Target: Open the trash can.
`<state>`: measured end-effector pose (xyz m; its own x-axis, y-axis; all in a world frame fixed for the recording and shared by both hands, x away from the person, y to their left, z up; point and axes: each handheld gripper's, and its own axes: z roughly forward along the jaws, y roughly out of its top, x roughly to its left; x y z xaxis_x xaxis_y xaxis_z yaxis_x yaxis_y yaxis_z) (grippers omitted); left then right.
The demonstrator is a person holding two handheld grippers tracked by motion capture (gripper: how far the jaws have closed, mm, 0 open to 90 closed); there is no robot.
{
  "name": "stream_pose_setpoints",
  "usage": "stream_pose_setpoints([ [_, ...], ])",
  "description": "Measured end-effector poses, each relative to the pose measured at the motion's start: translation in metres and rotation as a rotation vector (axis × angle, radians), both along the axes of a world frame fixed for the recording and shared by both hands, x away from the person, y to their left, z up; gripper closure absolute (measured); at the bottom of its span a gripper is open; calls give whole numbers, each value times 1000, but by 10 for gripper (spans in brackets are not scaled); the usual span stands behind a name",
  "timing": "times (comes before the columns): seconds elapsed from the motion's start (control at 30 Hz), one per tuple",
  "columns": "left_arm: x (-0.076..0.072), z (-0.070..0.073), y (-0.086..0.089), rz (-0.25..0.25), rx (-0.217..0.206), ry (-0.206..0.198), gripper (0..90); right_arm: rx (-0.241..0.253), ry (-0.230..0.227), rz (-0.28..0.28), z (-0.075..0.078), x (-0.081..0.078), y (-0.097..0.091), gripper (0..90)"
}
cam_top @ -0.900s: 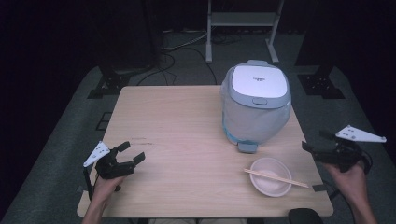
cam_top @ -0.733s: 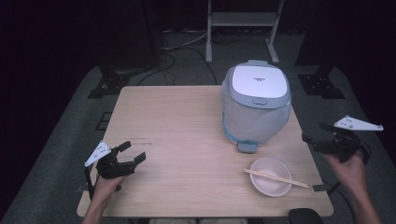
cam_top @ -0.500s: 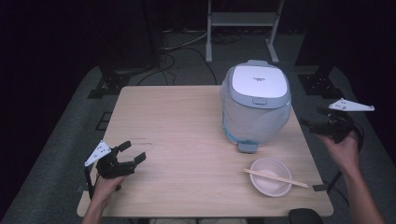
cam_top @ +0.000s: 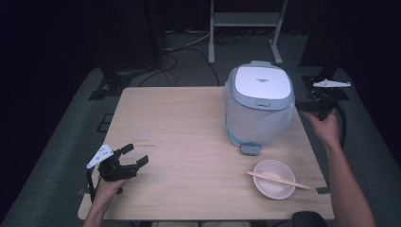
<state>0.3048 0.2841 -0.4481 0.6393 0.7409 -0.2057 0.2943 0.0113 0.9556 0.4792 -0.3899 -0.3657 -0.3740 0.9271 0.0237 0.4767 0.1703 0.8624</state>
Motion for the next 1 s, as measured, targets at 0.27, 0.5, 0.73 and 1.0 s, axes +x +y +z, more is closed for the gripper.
stream_pose_setpoints([
  [0.27,0,-2,-1,-11,2,8,81,44,10,6,-4,25,11,151],
  [0.5,-2,-1,0,-13,-2,8,81,28,-36,52,-6,27,26,318],
  [0.73,-1,0,-1,-15,-3,5,81,22,-52,63,-6,24,36,470],
  [1.0,-1,3,-5,-32,6,5,81,7,-62,132,-3,18,51,451],
])
